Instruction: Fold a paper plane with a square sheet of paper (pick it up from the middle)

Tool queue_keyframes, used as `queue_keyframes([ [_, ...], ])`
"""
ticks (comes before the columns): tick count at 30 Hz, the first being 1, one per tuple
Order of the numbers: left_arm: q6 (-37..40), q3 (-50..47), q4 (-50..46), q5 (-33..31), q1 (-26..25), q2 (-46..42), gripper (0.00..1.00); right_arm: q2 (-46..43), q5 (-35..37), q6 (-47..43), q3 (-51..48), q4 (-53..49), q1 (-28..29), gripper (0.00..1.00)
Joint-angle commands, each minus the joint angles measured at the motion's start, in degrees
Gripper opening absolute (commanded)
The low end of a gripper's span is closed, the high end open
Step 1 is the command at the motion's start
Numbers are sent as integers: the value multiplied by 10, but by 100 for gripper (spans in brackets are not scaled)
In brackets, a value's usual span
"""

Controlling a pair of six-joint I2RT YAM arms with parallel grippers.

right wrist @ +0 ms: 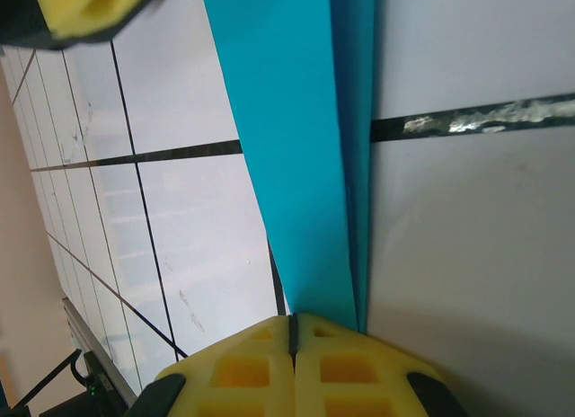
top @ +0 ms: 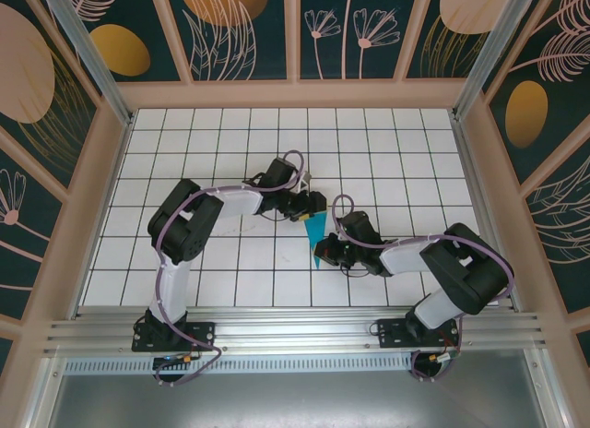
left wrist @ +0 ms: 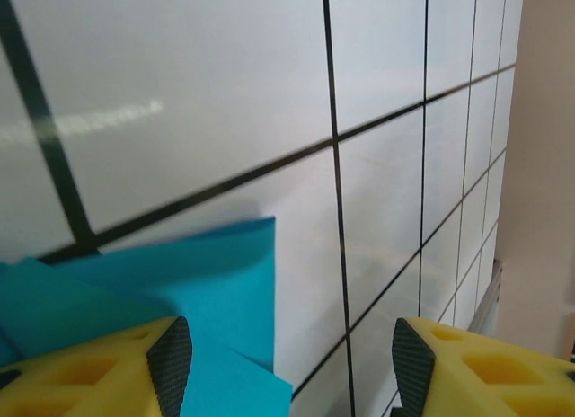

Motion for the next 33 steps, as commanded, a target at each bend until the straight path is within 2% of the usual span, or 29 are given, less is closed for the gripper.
queue_keyframes([
  [1,45,15,21,-99,32,33,64,11,8,-16,-29,-143,0,0],
  [26,103,157,-99,-154,57,70,65,15,-3,-48,-23,-154,-6,0],
  [30,104,158,-102,-145,57,28,65,20,-7,-68,-9,-159,-13,0],
  [33,94,120,-80,-129,58,-29,64,32,-13,-97,13,-167,-19,0],
])
